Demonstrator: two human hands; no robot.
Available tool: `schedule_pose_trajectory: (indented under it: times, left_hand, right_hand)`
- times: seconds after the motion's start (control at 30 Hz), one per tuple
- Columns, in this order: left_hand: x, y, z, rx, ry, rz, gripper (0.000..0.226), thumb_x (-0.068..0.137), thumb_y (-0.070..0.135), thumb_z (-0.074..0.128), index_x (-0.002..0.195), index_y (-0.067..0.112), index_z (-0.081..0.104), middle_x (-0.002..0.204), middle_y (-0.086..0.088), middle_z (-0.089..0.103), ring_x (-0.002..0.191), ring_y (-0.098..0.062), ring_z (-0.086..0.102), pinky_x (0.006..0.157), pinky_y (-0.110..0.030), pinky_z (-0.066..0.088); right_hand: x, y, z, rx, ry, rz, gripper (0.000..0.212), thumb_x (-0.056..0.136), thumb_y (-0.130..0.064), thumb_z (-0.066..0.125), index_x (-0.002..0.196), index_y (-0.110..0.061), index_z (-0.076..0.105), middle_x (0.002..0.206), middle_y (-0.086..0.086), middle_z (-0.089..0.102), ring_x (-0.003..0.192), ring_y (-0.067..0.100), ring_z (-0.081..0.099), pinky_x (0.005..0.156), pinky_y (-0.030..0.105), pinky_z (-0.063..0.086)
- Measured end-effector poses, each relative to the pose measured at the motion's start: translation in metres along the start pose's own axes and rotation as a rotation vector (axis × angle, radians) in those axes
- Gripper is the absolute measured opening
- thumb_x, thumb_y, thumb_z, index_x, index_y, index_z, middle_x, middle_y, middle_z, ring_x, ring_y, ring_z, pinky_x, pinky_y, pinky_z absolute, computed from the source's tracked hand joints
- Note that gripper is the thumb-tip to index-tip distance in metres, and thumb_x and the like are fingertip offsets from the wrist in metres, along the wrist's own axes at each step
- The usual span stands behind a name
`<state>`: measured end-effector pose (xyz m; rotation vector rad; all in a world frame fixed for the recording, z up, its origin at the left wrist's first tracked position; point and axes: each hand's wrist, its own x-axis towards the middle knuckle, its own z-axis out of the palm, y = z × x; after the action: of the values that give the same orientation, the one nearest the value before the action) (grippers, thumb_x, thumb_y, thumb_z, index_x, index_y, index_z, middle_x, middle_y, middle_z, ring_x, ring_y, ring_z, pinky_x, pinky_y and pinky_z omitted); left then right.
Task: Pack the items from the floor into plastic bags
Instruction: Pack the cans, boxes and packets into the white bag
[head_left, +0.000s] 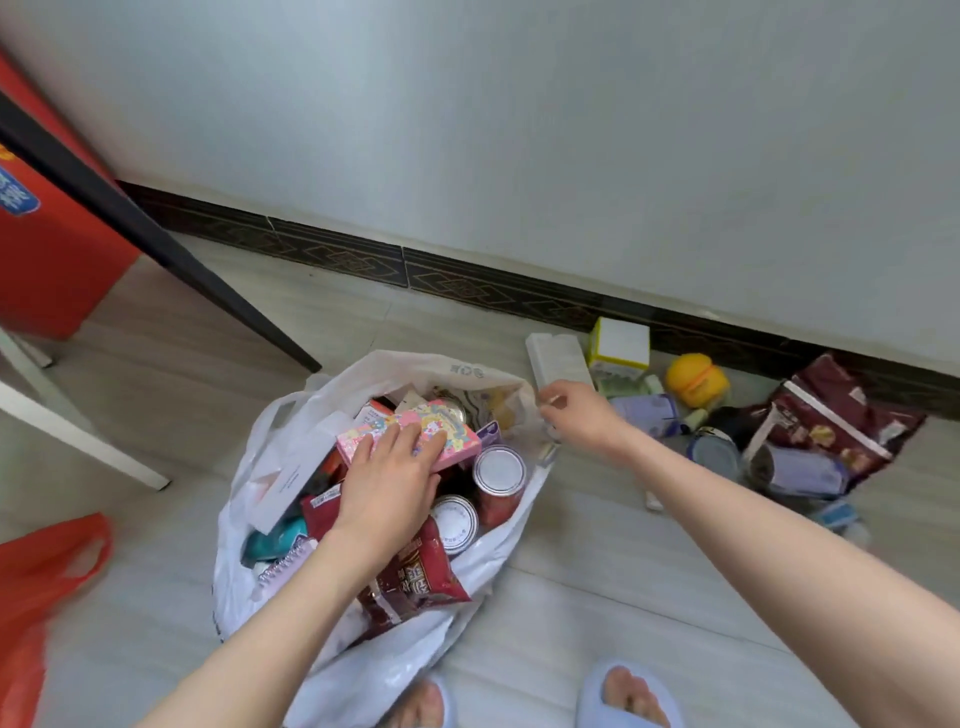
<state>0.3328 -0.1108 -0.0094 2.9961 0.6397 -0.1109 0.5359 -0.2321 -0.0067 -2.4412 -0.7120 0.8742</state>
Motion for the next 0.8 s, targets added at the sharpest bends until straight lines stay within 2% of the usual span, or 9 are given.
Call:
schedule_pose_trajectory:
  times: [0.1, 0.2, 0.27, 0.37, 0.4, 0.5, 0.6, 0.7, 0.8]
  left_hand:
    - [0.008, 0.007, -0.013, 0.041, -0.11, -0.029, 0.041, 0.088, 0.037, 0.05, 0.125, 0.02, 0.048, 0.125, -0.006, 0.053, 0.117, -0.029, 0.048, 0.091, -0.039, 0.039]
    - [0.017, 0.019, -0.026, 0.107, -0.143, 0.03, 0.04, 0.092, 0.042, 0.04, 0.127, 0.022, 0.045, 0.126, -0.004, 0.051, 0.117, -0.026, 0.048, 0.091, -0.036, 0.038]
    - [0.026, 0.03, -0.034, 0.126, -0.116, 0.15, 0.04, 0.087, 0.042, 0.051, 0.122, 0.022, 0.051, 0.118, -0.004, 0.056, 0.113, -0.026, 0.052, 0.089, -0.035, 0.042]
    - [0.048, 0.054, -0.038, 0.208, -0.025, 0.449, 0.046, 0.053, 0.041, 0.081, 0.093, 0.023, 0.065, 0.087, 0.0, 0.066, 0.083, -0.022, 0.065, 0.062, -0.029, 0.052]
    - [0.055, 0.064, -0.037, 0.205, -0.003, 0.514, 0.049, 0.05, 0.039, 0.081, 0.093, 0.023, 0.064, 0.086, 0.0, 0.067, 0.082, -0.022, 0.065, 0.059, -0.027, 0.052]
    - [0.078, 0.095, -0.027, 0.152, 0.038, 0.644, 0.065, 0.048, 0.035, 0.081, 0.104, 0.022, 0.051, 0.095, -0.004, 0.067, 0.088, -0.024, 0.066, 0.065, -0.027, 0.055]
    - [0.106, 0.127, -0.001, 0.152, 0.028, 0.655, 0.075, 0.043, 0.031, 0.083, 0.11, 0.018, 0.051, 0.104, -0.007, 0.068, 0.094, -0.026, 0.067, 0.067, -0.03, 0.055]
    - [0.131, 0.163, 0.034, 0.055, -0.008, 0.582, 0.082, 0.043, 0.027, 0.086, 0.115, 0.015, 0.049, 0.109, -0.012, 0.066, 0.098, -0.032, 0.065, 0.071, -0.037, 0.055]
    - [0.149, 0.189, 0.072, -0.03, -0.081, 0.495, 0.09, 0.043, 0.031, 0.087, 0.121, 0.015, 0.044, 0.116, -0.015, 0.063, 0.104, -0.033, 0.063, 0.077, -0.04, 0.054]
  right_hand:
    - [-0.024, 0.016, -0.026, -0.085, -0.043, 0.007, 0.038, 0.089, -0.019, 0.05, 0.126, -0.01, 0.05, 0.122, 0.014, 0.06, 0.114, 0.029, 0.054, 0.093, 0.03, 0.041]
    - [-0.054, 0.04, -0.055, -0.184, -0.055, -0.026, 0.039, 0.091, -0.021, 0.05, 0.128, -0.011, 0.047, 0.123, 0.012, 0.059, 0.113, 0.028, 0.054, 0.088, 0.029, 0.042]
    - [-0.073, 0.062, -0.073, -0.225, -0.016, -0.031, 0.04, 0.091, -0.022, 0.05, 0.13, -0.012, 0.046, 0.123, 0.011, 0.06, 0.113, 0.028, 0.055, 0.088, 0.03, 0.042]
    - [-0.09, 0.107, -0.092, -0.132, 0.185, 0.03, 0.037, 0.09, -0.021, 0.052, 0.125, -0.012, 0.051, 0.119, 0.01, 0.061, 0.111, 0.027, 0.056, 0.09, 0.034, 0.044]
    - [-0.093, 0.123, -0.095, -0.064, 0.284, 0.079, 0.035, 0.089, -0.02, 0.053, 0.123, -0.011, 0.053, 0.117, 0.011, 0.061, 0.109, 0.028, 0.057, 0.09, 0.035, 0.044]
    - [-0.095, 0.163, -0.094, 0.145, 0.521, 0.249, 0.034, 0.088, -0.025, 0.058, 0.117, -0.007, 0.055, 0.106, 0.005, 0.062, 0.101, 0.026, 0.057, 0.082, 0.033, 0.045]
    - [-0.084, 0.189, -0.085, 0.243, 0.604, 0.336, 0.034, 0.086, -0.042, 0.056, 0.101, -0.012, 0.056, 0.09, 0.002, 0.056, 0.09, 0.024, 0.053, 0.067, 0.031, 0.037]
    - [-0.061, 0.206, -0.079, 0.3, 0.621, 0.419, 0.052, 0.083, -0.054, 0.054, 0.108, -0.009, 0.054, 0.098, 0.007, 0.058, 0.094, 0.025, 0.054, 0.072, 0.03, 0.037]
    - [-0.035, 0.217, -0.069, 0.278, 0.609, 0.497, 0.067, 0.077, -0.063, 0.054, 0.109, -0.004, 0.054, 0.095, 0.007, 0.055, 0.089, 0.025, 0.054, 0.059, 0.029, 0.035]
